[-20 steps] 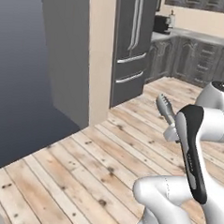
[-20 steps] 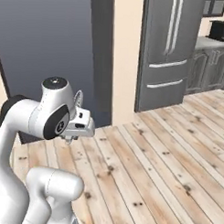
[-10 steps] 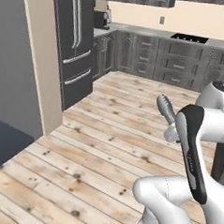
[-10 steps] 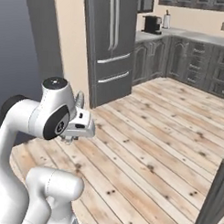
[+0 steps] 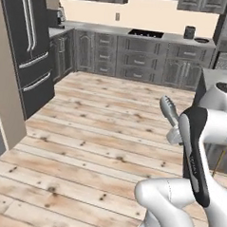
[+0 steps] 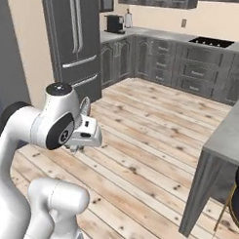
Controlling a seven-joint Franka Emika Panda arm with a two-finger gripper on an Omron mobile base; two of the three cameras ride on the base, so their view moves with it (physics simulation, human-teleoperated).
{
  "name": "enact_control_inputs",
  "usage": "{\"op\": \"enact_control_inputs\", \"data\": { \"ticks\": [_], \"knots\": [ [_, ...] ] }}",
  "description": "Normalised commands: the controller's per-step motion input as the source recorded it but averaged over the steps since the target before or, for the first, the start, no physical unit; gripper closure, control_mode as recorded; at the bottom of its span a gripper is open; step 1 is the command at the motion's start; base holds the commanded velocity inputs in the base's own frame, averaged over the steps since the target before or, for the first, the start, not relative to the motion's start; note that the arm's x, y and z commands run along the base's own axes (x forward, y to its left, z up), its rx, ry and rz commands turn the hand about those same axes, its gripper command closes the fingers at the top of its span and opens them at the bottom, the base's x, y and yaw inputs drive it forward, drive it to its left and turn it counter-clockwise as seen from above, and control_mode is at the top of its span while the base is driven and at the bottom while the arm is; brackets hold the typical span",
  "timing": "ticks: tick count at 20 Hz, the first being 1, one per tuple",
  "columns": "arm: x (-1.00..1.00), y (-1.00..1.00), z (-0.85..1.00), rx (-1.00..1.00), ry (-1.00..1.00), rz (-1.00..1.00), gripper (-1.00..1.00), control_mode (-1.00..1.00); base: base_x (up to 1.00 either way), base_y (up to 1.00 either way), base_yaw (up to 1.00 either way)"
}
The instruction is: Pick up the tongs from the counter and place them near the plate next to the oven.
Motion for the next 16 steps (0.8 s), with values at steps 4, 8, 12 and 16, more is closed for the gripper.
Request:
{"op": "enact_control_inputs", "data": {
  "ticks": [4,8,12,16],
  "knots": [
    [0.00,0.00,0.00,0.00,0.00,0.00,1.00,1.00,0.06,0.00,-0.33],
    [0.00,0.00,0.00,0.00,0.00,0.00,1.00,1.00,0.36,0.09,-0.26],
    [0.00,0.00,0.00,0.00,0.00,0.00,1.00,1.00,0.62,0.25,-0.23],
    [0.00,0.00,0.00,0.00,0.00,0.00,1.00,1.00,0.76,0.30,-0.20]
  ]
}}
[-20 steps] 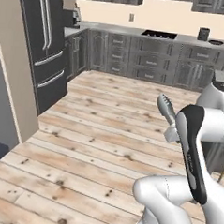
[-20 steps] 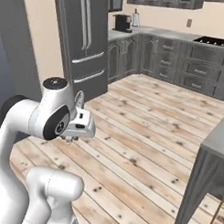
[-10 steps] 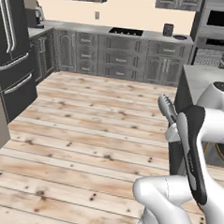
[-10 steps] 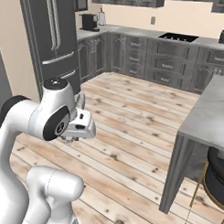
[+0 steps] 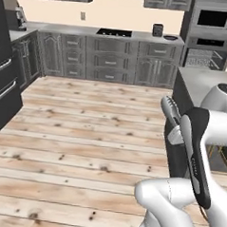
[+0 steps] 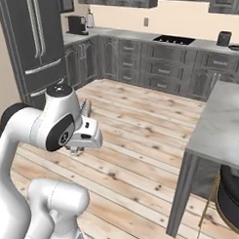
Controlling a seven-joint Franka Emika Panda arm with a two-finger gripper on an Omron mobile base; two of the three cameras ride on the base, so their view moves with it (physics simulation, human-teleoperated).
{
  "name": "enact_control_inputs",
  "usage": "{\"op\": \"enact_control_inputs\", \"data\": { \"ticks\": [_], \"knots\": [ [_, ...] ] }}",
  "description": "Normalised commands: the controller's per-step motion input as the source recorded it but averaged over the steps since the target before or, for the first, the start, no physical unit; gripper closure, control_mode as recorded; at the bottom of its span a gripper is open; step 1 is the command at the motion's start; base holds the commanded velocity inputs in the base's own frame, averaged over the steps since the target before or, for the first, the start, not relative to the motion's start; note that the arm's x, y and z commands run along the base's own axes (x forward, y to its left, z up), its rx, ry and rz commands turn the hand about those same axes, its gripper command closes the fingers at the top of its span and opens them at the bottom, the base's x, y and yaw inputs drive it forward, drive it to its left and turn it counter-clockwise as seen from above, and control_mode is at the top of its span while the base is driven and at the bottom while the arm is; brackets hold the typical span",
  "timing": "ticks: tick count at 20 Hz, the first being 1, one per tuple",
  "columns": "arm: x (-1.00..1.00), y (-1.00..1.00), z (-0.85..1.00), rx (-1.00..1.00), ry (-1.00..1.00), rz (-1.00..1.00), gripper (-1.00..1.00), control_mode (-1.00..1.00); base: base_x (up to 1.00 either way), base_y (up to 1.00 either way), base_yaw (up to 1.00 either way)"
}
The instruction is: Pick up the tongs from the counter and place them near the plate next to the oven.
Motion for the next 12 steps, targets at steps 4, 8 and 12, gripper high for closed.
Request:
{"op": "enact_control_inputs", "data": {
  "ticks": [4,8,12],
  "knots": [
    [0.00,0.00,0.00,0.00,0.00,0.00,1.00,1.00,0.89,0.38,-0.19],
    [0.00,0.00,0.00,0.00,0.00,0.00,1.00,1.00,0.98,0.36,-0.21],
    [0.00,0.00,0.00,0.00,0.00,0.00,1.00,1.00,1.00,0.26,-0.24]
  ]
}}
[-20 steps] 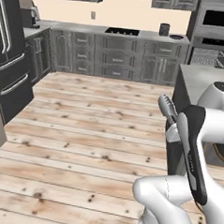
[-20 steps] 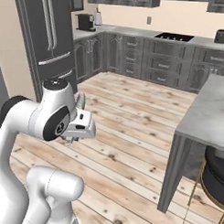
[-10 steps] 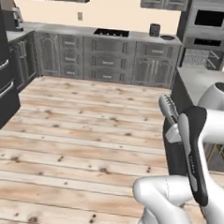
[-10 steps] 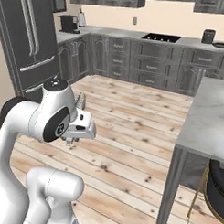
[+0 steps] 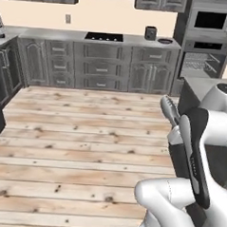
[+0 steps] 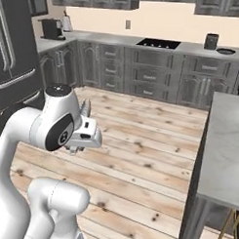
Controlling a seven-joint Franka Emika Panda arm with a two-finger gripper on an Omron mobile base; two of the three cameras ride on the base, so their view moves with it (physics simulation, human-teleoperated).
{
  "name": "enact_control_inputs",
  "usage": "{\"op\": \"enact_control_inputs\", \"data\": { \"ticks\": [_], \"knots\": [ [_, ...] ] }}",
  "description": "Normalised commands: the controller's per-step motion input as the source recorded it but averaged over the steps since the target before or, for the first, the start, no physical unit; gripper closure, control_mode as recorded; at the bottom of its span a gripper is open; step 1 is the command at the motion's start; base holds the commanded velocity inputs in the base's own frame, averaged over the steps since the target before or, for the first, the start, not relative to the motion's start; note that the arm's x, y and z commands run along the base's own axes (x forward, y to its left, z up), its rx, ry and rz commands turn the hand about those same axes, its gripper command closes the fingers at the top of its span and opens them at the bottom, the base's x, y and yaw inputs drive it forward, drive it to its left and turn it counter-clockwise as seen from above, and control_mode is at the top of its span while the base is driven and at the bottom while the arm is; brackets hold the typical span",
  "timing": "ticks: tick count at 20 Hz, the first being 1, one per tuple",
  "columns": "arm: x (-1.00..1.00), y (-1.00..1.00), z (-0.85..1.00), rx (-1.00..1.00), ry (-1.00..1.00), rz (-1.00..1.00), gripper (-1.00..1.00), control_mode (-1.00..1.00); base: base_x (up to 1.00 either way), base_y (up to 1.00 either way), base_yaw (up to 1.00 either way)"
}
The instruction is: Pick up the tongs from the counter and place them near the plate next to the oven.
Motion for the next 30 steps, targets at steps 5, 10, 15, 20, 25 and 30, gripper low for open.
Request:
{"op": "enact_control_inputs", "data": {
  "ticks": [5,10,15,20,25,30],
  "knots": [
    [0.00,0.00,0.00,0.00,0.00,0.00,1.00,1.00,1.00,0.10,-0.27],
    [0.00,0.00,0.00,0.00,0.00,0.00,1.00,1.00,1.00,0.00,-0.28],
    [0.00,0.00,0.00,0.00,0.00,0.00,1.00,1.00,1.00,0.00,-0.24],
    [0.00,0.00,0.00,0.00,0.00,0.00,1.00,1.00,1.00,0.07,-0.22],
    [0.00,0.00,0.00,0.00,0.00,0.00,1.00,1.00,0.98,0.15,-0.19],
    [0.00,0.00,0.00,0.00,0.00,0.00,1.00,1.00,0.91,0.23,-0.15]
  ]
}}
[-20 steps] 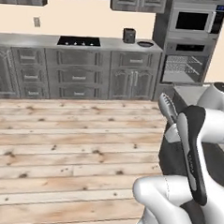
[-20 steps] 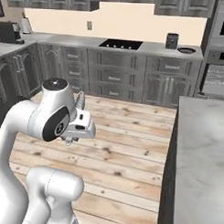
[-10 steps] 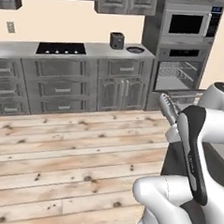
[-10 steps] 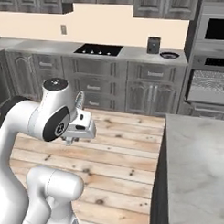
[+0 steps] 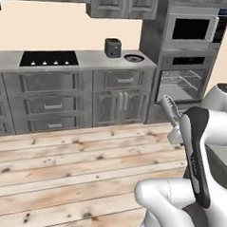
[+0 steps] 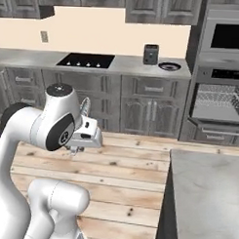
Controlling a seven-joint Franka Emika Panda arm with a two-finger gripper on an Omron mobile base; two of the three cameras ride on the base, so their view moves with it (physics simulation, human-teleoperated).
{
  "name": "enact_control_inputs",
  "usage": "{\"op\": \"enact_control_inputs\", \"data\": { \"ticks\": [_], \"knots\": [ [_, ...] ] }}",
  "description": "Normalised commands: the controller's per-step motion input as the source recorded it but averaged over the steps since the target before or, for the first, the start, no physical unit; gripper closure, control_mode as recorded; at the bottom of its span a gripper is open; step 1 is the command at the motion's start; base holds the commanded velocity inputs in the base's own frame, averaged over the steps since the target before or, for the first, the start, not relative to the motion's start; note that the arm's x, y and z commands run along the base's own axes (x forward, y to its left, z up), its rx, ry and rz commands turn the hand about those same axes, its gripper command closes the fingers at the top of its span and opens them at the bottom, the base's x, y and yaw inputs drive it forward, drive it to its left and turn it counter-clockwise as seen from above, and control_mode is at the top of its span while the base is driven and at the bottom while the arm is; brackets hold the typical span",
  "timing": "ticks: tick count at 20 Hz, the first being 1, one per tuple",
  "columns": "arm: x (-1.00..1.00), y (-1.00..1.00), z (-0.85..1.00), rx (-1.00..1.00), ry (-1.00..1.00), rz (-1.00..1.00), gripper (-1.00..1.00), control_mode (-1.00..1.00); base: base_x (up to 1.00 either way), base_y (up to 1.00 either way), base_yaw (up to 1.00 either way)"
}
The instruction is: Pick up the tongs from the counter and place them near the plate next to the oven.
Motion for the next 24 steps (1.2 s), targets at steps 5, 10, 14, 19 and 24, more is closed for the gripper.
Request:
{"op": "enact_control_inputs", "data": {
  "ticks": [5,10,14,19,24],
  "knots": [
    [0.00,0.00,0.00,0.00,0.00,0.00,1.00,1.00,0.88,0.29,-0.09],
    [0.00,0.00,0.00,0.00,0.00,0.00,1.00,1.00,0.86,0.26,-0.04],
    [0.00,0.00,0.00,0.00,0.00,0.00,1.00,1.00,0.86,0.19,-0.02],
    [0.00,0.00,0.00,0.00,0.00,0.00,1.00,1.00,0.87,0.06,-0.03],
    [0.00,0.00,0.00,0.00,0.00,0.00,1.00,1.00,0.88,0.00,-0.04]
  ]
}}
